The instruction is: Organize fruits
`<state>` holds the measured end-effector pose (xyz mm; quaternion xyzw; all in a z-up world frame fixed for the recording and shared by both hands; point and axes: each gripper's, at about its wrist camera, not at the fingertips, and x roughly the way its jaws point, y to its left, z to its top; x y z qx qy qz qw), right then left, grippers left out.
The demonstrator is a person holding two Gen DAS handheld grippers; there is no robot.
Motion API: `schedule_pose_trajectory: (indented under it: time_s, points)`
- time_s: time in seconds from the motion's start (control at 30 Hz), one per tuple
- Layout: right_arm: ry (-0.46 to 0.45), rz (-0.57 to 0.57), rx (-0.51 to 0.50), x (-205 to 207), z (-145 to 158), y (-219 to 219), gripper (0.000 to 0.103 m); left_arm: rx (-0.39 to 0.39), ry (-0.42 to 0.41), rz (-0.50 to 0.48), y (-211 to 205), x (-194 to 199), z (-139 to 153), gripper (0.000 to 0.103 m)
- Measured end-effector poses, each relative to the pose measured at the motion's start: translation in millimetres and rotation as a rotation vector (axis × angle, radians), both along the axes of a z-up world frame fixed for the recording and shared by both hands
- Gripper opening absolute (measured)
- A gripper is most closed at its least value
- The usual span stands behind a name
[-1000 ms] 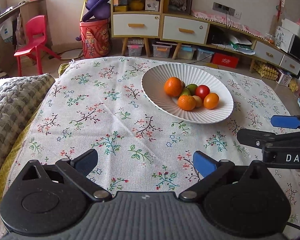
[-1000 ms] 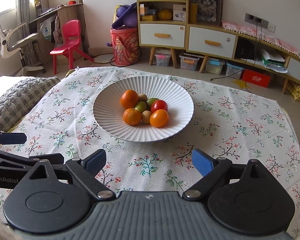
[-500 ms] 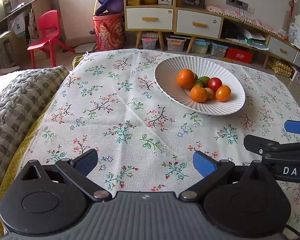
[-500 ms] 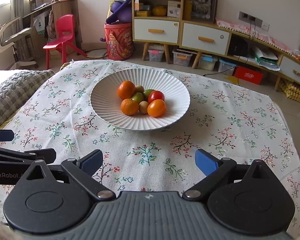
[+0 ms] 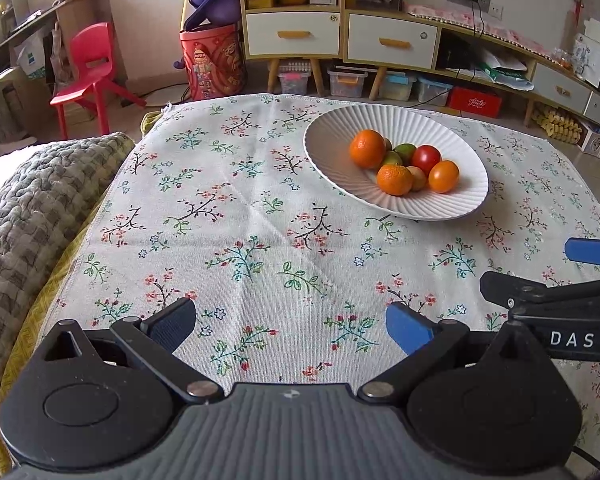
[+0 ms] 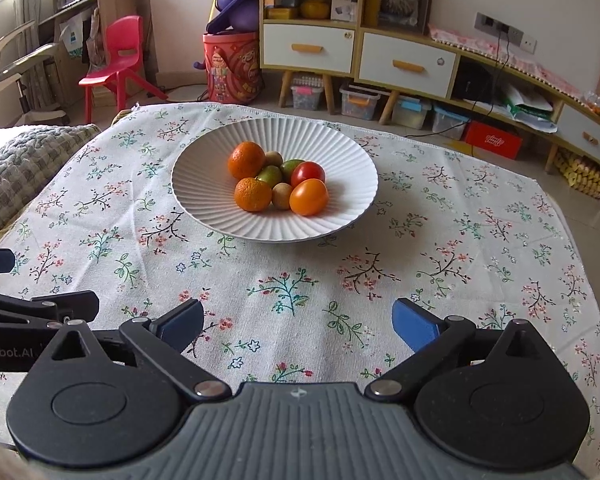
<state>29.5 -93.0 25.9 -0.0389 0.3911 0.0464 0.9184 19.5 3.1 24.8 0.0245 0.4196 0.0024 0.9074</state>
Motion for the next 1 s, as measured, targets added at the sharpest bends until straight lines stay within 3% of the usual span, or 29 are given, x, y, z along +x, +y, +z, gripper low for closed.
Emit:
schedule_pose_trajectory:
  time_s: [1.0]
  points:
    - [0.008,0.005,-0.004,1.3,-2.6,-0.9,0.102,0.019,-0.005,0.001,0.1,0.2,0.1,0.092]
